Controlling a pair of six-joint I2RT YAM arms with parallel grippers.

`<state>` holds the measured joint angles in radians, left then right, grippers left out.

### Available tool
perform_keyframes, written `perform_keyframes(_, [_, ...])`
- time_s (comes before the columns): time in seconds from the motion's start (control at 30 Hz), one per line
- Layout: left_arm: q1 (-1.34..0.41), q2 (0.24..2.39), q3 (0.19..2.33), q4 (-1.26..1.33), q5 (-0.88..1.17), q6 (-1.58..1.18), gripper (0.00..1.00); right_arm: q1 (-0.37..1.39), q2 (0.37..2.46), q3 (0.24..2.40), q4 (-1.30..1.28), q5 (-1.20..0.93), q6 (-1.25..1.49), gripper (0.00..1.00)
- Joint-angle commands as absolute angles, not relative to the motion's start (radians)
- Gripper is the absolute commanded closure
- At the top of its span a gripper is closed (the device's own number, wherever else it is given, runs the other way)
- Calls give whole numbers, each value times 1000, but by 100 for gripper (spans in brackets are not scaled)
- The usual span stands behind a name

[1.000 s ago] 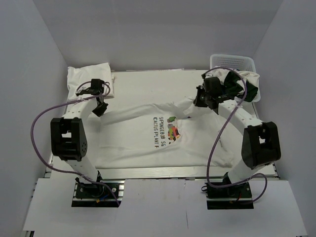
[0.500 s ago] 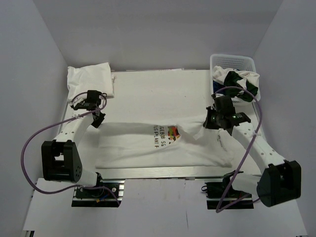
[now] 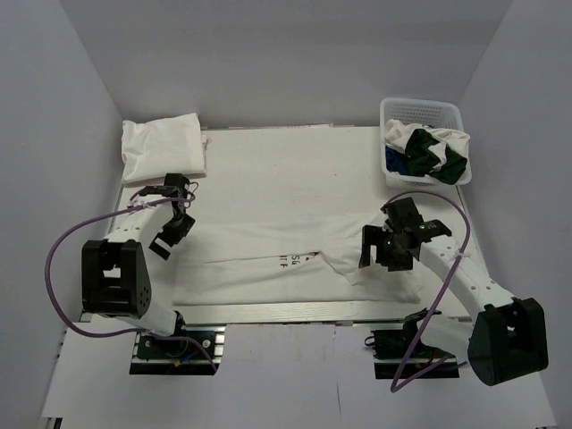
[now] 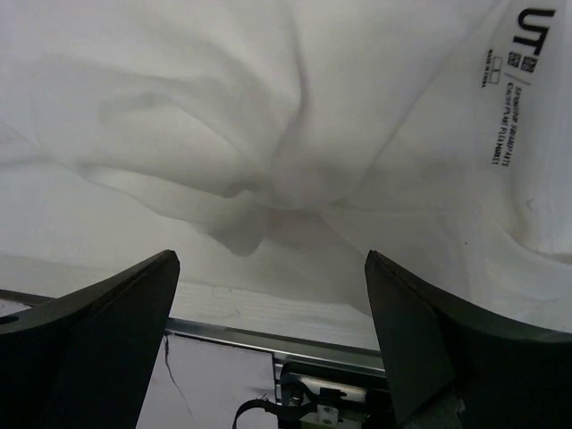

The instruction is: Fold and stack the t-shirts

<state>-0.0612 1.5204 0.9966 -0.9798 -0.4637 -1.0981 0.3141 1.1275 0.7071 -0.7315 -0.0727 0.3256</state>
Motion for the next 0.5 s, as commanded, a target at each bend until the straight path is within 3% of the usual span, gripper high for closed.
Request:
perform_keyframes(0.0, [-61, 1454, 1066, -1051, -516, -1135, 3, 308, 1106, 797, -730, -5, 344, 10])
perform_keyframes(0.23, [-61, 1388, 1025, -804, -251, -965, 1, 301, 1164, 836, -615, 8, 437, 10])
perform_keyframes(0.47, [-71, 1477, 928, -617, -104, -904, 1, 302, 1131, 770, -566, -374, 269, 10])
